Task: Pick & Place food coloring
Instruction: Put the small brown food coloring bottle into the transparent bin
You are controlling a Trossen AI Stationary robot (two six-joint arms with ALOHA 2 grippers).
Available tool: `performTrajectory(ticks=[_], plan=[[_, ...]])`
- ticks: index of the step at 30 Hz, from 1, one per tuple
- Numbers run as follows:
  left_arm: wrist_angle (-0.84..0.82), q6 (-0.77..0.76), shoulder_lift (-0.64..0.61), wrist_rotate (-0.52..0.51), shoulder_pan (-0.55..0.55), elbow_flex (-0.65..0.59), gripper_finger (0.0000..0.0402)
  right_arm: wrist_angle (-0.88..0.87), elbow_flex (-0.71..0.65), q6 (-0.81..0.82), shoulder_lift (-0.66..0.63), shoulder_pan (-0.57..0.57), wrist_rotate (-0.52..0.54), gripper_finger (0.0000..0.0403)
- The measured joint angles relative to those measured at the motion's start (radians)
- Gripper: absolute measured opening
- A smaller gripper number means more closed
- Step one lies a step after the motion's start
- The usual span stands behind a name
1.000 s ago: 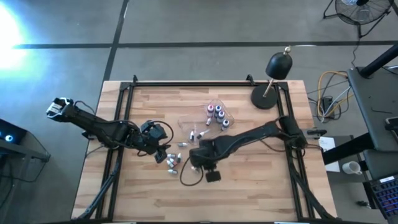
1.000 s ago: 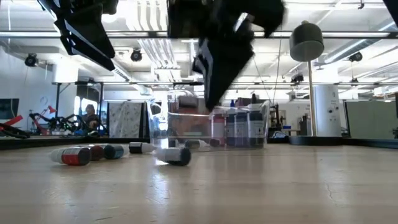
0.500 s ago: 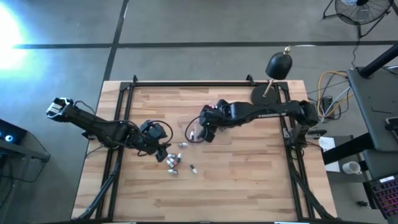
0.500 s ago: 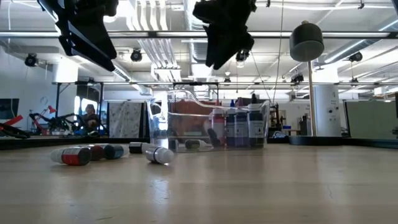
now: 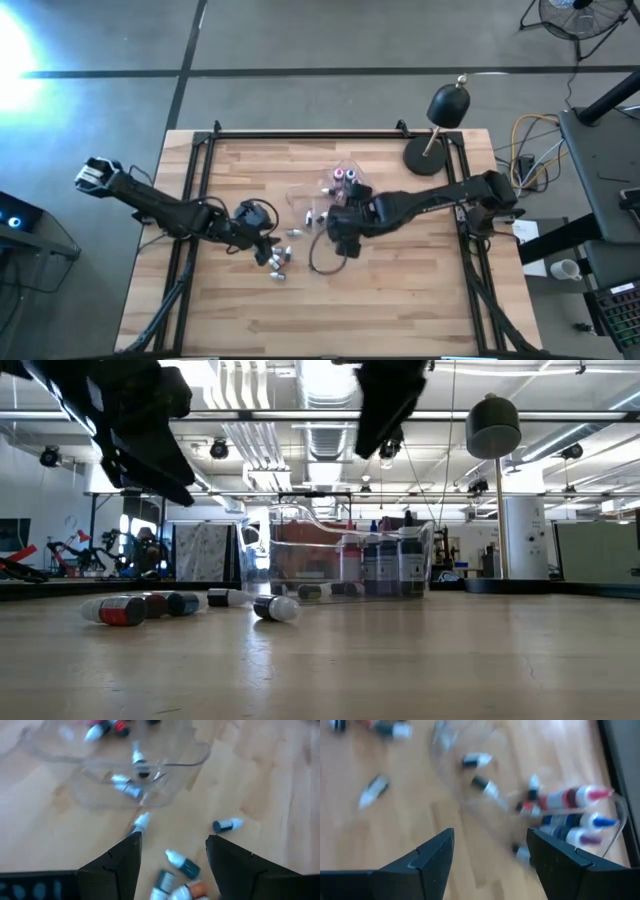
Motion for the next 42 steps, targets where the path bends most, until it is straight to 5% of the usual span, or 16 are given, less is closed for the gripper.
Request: performTrajectory(ticks=[6,14,30,42], plan=[[0.166,0.357,0.055,0.0,0.028,-0.1,0.0195,-0.164,-0.006,0.087,0.0,0.096,-0.001,0.0242],[0.323,0.571,0.198,0.025,0.137,-0.131,0.0195,-0.257,-0.051,0.393,-0.001,0.198,-0.001,0.024],[0.333,0.589,0.48,0.286,0.249,0.0,0.0188,-0.304,-0.068,0.6,-0.001,0.252,0.023,0.0238],[0.288,0.554,0.489,0.26,0.25,0.009,0.0044,-0.302,-0.079,0.604,-0.001,0.252,0.039,0.0233]])
